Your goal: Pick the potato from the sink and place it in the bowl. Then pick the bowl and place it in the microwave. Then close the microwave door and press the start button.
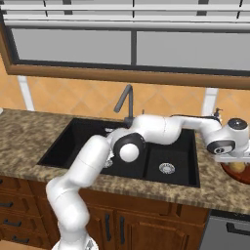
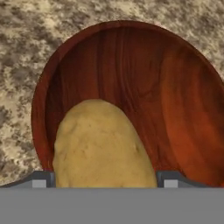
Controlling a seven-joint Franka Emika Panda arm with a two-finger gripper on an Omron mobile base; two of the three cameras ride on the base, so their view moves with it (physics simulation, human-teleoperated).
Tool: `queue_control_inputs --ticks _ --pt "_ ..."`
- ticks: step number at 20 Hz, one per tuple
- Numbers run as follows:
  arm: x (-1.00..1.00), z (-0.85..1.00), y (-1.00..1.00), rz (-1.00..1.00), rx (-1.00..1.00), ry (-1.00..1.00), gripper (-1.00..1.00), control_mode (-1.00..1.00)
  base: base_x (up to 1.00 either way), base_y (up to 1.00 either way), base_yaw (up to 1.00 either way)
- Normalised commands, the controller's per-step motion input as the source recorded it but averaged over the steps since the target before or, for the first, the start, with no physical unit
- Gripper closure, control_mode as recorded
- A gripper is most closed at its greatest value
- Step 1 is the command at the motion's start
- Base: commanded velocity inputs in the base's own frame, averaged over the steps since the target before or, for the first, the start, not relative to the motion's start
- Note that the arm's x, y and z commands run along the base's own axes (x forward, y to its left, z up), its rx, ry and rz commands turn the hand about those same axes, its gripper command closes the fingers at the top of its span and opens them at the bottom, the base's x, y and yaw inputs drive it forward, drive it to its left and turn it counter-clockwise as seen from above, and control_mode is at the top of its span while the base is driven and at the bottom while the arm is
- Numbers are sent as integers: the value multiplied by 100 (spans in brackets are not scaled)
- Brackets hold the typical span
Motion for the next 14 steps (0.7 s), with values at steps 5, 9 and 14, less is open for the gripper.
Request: queue_control_inputs --ticks 5,9,14 --pt "14 -49 0 -4 0 6 -100 -100 0 0 0" --pt "0 -5 0 -2 0 0 -100 -100 0 0 0" --pt "0 11 12 -5 0 0 -100 -100 0 0 0"
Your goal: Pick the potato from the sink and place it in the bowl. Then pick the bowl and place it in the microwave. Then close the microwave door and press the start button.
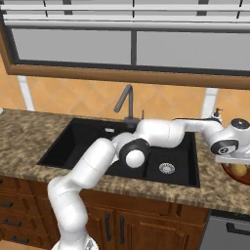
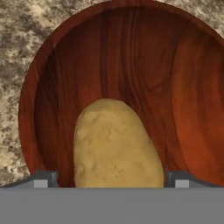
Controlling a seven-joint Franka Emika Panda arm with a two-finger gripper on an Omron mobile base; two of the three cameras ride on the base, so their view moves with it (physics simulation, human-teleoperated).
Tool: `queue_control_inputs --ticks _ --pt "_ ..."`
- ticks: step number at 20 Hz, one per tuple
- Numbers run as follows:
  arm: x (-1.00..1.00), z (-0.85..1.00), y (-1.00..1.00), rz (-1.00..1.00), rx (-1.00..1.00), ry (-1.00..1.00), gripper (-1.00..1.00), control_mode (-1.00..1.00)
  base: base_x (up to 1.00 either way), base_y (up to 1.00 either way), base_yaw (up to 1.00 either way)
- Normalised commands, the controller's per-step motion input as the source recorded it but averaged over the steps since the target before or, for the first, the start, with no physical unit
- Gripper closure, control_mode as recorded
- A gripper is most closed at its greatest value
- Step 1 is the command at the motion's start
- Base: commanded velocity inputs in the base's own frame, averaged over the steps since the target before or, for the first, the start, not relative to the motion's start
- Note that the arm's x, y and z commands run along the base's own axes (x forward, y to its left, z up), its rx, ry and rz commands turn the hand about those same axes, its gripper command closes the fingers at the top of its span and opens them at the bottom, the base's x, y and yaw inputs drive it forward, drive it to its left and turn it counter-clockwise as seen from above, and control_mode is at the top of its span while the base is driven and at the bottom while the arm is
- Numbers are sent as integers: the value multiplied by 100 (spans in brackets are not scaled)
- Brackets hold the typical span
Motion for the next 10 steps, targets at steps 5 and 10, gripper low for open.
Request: queue_control_inputs --ticks 5,10 --pt "0 20 49 -9 -1 0 -100 -100 0 0 0" --pt "0 2 66 -8 -7 0 -100 -100 0 0 0"
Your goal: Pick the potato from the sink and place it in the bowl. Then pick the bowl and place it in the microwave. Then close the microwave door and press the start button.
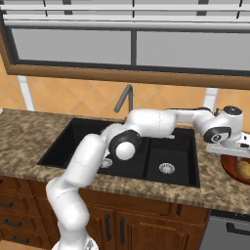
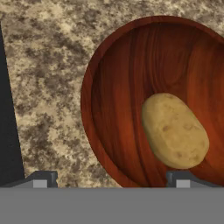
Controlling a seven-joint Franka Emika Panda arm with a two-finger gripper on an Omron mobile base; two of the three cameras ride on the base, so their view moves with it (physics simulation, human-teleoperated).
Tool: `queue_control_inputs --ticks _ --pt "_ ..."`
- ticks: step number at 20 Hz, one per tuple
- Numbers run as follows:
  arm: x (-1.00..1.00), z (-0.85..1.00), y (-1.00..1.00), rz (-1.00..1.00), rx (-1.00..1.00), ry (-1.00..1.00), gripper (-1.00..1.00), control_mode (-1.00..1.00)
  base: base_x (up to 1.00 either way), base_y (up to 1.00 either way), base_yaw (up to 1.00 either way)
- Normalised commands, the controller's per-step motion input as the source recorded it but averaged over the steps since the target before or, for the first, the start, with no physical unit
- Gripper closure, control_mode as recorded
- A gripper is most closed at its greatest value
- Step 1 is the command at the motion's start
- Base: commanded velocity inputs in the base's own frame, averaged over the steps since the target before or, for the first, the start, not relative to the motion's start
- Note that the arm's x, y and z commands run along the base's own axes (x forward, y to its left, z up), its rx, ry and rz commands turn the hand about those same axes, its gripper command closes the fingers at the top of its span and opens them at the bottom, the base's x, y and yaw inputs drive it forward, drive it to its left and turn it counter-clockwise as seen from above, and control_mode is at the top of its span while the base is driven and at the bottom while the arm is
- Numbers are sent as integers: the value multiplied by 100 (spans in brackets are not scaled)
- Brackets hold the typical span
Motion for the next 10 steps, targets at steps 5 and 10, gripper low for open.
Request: queue_control_inputs --ticks 5,10 --pt "0 -1 48 -8 -12 0 -100 -100 0 0 0" --pt "11 -8 13 -8 -19 -1 -100 -100 0 0 0"
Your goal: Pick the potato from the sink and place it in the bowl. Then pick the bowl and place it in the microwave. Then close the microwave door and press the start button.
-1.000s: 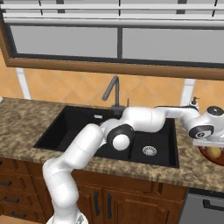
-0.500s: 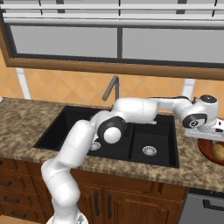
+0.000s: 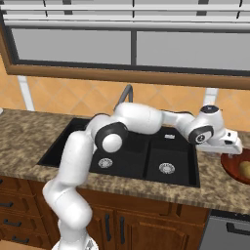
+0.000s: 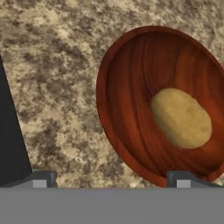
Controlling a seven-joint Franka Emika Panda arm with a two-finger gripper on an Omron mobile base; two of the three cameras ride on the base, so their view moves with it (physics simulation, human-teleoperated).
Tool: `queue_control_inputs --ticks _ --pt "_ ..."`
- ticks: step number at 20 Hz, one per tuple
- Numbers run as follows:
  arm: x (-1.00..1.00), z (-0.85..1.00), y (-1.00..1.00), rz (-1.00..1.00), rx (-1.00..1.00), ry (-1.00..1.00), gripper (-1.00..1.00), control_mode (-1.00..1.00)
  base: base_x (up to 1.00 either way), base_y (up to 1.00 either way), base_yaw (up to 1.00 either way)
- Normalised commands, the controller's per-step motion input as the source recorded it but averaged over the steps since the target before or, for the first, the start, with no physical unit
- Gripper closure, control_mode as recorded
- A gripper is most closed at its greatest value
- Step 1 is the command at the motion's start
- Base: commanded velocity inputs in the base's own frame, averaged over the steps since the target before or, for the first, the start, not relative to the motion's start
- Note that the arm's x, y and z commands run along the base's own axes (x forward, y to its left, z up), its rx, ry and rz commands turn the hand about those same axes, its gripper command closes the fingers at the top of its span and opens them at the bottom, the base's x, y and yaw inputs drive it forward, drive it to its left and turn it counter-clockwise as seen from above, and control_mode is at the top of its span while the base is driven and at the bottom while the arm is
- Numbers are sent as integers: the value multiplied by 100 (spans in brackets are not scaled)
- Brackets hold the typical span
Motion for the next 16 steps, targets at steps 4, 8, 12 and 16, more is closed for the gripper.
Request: queue_control_inputs --ticks 4,8,12,16 --pt "35 0 0 -6 -1 0 -100 -100 0 0 0" --pt "45 0 -16 -4 0 3 -100 -100 0 0 0" --pt "28 0 -45 -3 4 6 -100 -100 0 0 0" --pt "24 -1 -44 -2 6 3 -100 -100 0 0 0"
